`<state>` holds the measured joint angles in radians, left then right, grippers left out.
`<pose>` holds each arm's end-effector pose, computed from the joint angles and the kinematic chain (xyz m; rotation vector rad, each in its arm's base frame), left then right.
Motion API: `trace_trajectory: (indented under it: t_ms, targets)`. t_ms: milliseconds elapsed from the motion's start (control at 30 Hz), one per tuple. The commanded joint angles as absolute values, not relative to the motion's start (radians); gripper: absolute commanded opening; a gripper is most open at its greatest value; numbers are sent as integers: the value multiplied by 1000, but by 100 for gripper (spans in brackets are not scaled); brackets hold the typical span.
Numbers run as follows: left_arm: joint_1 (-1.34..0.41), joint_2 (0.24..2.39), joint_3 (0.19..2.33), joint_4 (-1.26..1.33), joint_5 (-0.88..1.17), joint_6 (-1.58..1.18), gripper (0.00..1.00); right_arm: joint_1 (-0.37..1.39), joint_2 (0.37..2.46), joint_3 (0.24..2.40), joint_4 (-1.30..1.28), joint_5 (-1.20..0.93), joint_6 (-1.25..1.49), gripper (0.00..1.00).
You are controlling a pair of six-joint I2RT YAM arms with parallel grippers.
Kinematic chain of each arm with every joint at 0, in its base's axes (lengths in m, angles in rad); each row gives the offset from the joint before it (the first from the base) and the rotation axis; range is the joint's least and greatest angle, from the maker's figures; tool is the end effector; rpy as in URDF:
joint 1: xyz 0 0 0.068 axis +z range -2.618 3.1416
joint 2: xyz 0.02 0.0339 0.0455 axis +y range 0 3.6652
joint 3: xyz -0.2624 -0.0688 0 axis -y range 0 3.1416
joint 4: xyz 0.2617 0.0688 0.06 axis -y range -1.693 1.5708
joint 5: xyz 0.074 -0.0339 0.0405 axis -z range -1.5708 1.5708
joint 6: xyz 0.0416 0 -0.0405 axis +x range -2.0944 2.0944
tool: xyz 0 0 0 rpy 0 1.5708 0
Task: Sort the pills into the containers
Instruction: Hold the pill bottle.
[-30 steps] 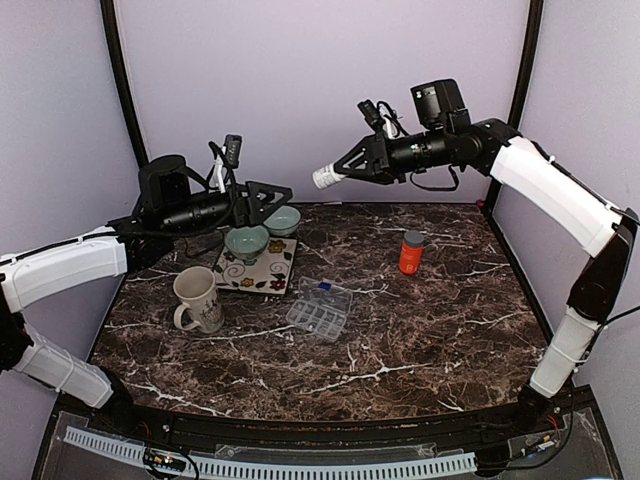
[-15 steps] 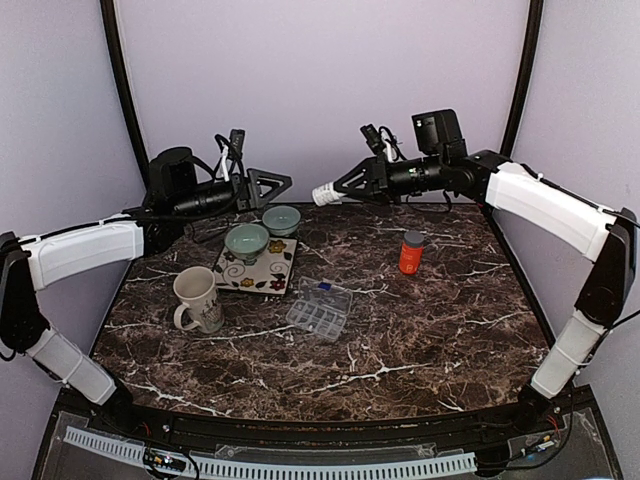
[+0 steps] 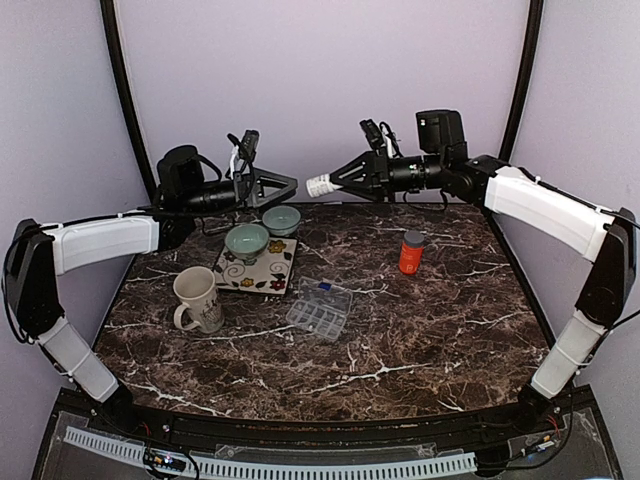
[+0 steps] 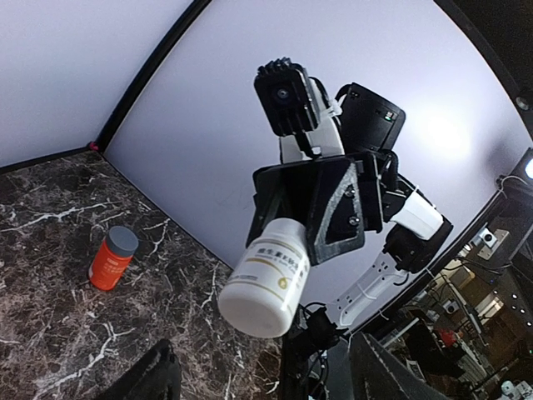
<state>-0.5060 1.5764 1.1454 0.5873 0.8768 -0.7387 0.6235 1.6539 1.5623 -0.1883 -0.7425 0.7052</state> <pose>0.3201 -0.2139 0.3367 0.6385 1.5741 -1.5831 0.3152 0.2613 0.3819 -0.5076 2.0361 1.5521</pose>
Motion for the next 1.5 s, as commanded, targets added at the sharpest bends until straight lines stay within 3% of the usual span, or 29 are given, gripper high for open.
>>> trace_trajectory:
  t_ms: [0, 1167, 1467]
  targets:
    - [-502, 1579, 1175, 696, 985, -811, 72, 618, 1641, 1543, -76, -785, 758, 0]
    - [-536, 1594, 1220, 620, 1017, -801, 72, 693, 1659, 1520, 35, -815, 812, 0]
    - [-549, 1597, 1230, 606, 1028, -791, 66, 693, 1665, 1512, 62, -815, 812, 0]
